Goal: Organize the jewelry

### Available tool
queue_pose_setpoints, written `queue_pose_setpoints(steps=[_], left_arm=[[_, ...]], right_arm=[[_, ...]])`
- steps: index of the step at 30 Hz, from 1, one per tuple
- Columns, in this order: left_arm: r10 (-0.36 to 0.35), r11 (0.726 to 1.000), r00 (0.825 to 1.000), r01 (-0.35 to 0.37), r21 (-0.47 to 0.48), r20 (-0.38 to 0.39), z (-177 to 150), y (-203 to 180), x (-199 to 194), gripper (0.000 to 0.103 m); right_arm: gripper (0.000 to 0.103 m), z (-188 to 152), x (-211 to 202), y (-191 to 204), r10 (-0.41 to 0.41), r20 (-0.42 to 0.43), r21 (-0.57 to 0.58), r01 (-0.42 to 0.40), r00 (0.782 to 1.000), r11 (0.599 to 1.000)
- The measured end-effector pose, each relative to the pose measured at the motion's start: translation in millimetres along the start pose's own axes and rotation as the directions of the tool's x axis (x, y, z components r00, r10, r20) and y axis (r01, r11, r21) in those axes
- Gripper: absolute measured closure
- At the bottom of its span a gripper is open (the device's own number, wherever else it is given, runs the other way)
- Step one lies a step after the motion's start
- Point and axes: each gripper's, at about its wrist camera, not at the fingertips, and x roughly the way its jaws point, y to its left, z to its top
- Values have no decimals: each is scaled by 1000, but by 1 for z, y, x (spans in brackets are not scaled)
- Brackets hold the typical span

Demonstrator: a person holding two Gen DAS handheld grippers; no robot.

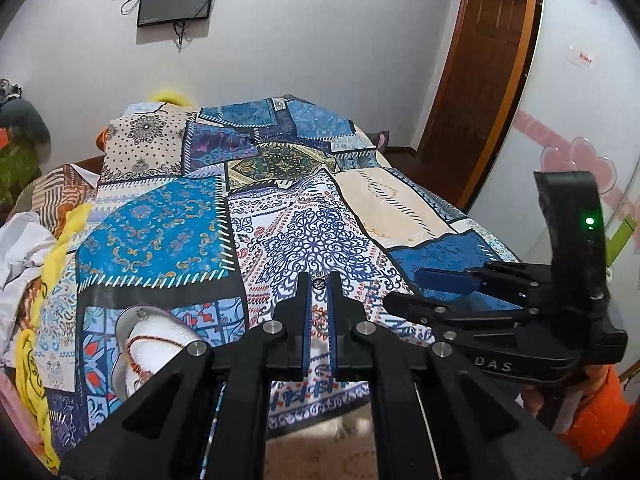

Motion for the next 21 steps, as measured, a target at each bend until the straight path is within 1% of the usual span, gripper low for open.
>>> queue_pose_setpoints(steps=[3, 12, 16, 21], left_arm=[[1, 1000, 1000, -1, -16, -13, -7, 5, -4, 98], [33, 994, 994, -44, -102, -107, -45, 34, -1, 98], [40, 991, 991, -55, -118, -125, -55, 43, -2, 98], [27, 990, 990, -46, -132, -138, -65, 48, -3, 98]], right_arm=[[62, 0, 1, 6, 15, -5, -5, -15, 1000, 1000], [62, -2, 12, 28, 28, -29, -61, -30, 999, 998], [62, -1, 16, 38, 33, -42, -84, -36, 999, 996], [62, -2, 21, 54, 67, -62, -110, -73, 996, 991]])
